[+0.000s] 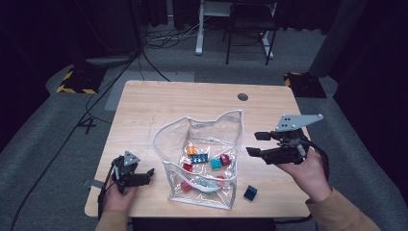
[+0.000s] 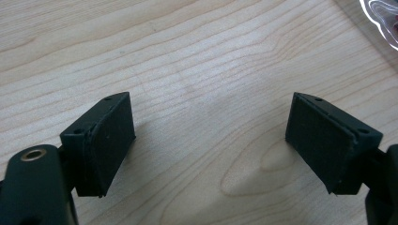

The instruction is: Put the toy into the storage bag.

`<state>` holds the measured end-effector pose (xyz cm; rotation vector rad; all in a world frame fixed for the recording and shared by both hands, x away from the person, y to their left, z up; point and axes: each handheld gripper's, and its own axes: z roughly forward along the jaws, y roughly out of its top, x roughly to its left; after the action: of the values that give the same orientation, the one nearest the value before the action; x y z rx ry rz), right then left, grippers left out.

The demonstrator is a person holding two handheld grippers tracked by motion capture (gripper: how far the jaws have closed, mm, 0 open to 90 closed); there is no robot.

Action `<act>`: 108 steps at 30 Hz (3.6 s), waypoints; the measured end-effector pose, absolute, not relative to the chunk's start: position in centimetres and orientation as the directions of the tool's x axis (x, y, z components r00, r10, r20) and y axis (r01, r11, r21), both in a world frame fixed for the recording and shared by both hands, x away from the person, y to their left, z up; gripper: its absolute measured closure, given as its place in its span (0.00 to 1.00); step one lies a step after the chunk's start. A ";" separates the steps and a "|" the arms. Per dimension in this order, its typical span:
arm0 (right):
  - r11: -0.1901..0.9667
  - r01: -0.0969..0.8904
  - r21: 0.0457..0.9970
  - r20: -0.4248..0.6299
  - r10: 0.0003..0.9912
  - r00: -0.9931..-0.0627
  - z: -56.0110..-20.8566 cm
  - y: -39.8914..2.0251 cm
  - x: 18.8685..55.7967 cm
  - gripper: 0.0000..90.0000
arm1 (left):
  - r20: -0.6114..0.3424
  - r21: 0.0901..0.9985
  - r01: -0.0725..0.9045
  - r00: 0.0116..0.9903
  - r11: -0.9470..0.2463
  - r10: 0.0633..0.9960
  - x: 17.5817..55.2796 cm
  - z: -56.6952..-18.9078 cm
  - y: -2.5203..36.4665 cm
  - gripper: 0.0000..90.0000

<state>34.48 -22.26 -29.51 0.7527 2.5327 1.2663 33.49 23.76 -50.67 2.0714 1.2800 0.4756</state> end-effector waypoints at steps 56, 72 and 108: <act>0.603 0.537 0.590 0.113 0.597 -0.794 -46.7 -24.4 31.4 0.42 | -0.030 0.690 0.653 0.457 -0.312 0.889 33.5 -50.7 23.7 0.18; 0.677 0.483 0.556 0.007 0.577 -0.817 -48.1 -23.1 30.6 0.53 | -0.030 0.690 0.653 0.457 -0.312 0.889 33.5 -50.7 23.7 0.18; 0.575 0.429 0.696 0.045 0.562 -0.826 -39.0 -23.9 31.7 0.53 | -0.030 0.690 0.653 0.457 -0.312 0.889 33.5 -50.7 23.7 0.18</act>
<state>31.69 -23.92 -39.03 0.8347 2.6236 1.0853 33.48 23.74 -50.68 2.0695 1.2805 0.4767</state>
